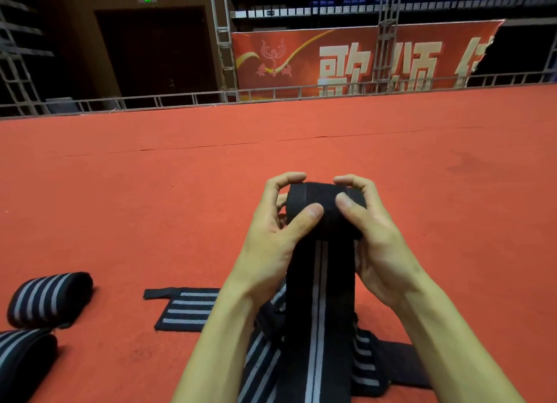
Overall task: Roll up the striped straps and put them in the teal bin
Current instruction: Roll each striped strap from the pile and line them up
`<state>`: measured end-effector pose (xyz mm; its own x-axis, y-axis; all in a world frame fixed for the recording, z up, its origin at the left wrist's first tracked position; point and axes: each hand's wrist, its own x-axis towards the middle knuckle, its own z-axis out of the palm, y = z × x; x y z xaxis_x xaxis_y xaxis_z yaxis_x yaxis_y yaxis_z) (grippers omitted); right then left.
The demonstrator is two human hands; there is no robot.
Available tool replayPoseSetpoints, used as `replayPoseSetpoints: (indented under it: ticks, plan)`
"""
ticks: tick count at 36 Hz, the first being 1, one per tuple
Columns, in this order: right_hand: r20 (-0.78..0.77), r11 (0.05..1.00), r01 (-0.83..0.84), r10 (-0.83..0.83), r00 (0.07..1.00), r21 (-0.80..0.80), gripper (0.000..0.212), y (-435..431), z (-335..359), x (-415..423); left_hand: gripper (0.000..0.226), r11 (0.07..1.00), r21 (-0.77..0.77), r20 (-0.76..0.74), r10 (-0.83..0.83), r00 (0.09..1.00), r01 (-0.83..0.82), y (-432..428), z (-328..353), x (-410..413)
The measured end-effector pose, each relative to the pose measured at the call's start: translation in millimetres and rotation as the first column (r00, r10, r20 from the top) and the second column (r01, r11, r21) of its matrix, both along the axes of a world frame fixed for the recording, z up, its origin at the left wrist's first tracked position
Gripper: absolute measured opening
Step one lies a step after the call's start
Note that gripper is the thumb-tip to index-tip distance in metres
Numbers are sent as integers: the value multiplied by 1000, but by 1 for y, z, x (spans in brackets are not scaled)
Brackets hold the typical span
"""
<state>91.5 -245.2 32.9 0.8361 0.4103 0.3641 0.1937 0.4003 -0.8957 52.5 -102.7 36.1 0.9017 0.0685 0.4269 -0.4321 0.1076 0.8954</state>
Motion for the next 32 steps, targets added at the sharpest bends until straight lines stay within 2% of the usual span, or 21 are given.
replayPoseSetpoints:
  ticks: [2, 5, 7, 11, 13, 15, 21, 24, 27, 29, 32]
  plan:
    - [-23, 1000, -10, 10, 1000, -15, 59, 0, -1, 1, 48, 1000, 25, 42, 6, 999, -7, 1, 0, 0]
    - [20, 998, 50, -49, 999, -27, 40, 1, -1, 0, 53, 999, 9, 45, -46, 998, 46, 4, -4, 3]
    - [76, 995, 71, -65, 995, -68, 39, 0, -2, 1, 57, 997, -27, 9, -70, 998, 70, 6, -4, 4]
    - [157, 993, 72, -57, 986, -90, 40, 0, -2, -1, 36, 991, -116, -62, -79, 995, 72, 0, -2, 2]
    - [226, 990, 90, -65, 972, -104, 42, 0, -3, -2, 30, 998, -51, -77, 21, 997, -25, -3, -1, 2]
    - [262, 991, 79, -47, 964, -110, 45, 1, -2, -4, 33, 996, 39, -76, 86, 993, -83, -5, -1, 3]
    - [195, 993, -28, 51, 979, -115, 48, 0, -2, -5, 39, 999, 52, -98, 10, 995, -5, -6, 1, -1]
    - [163, 997, -14, 27, 986, -81, 49, -1, -2, -3, 38, 999, 22, -102, -37, 994, 39, -4, 1, -1]
    - [131, 999, 1, 5, 991, -45, 49, -3, -1, 1, 38, 995, 77, -78, -60, 995, 66, 0, -2, -1]
    - [133, 998, 6, 2, 991, -59, 48, -5, -2, 2, 38, 990, 135, -33, -34, 999, 38, 4, -3, -1]
    - [102, 989, -78, 91, 991, -125, 47, -7, -4, 3, 38, 982, 190, 35, 14, 999, -21, 7, -5, 1]
